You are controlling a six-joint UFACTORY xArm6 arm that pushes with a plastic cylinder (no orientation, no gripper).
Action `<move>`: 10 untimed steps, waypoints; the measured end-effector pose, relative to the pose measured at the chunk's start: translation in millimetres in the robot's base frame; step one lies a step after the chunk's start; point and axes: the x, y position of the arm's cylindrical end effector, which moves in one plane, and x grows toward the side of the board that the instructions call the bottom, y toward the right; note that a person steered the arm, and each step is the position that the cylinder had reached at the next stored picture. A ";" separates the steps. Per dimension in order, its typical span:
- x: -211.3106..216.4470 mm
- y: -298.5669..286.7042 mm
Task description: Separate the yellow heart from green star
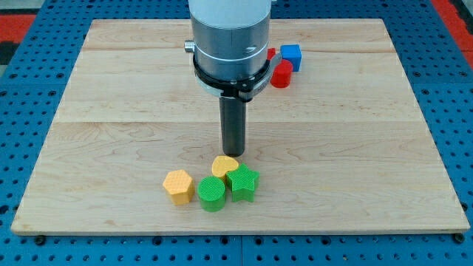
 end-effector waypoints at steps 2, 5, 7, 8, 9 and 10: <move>-17.0 31.2; -47.1 92.4; 59.0 69.2; 58.0 5.4; 38.6 -41.1; 12.4 -77.3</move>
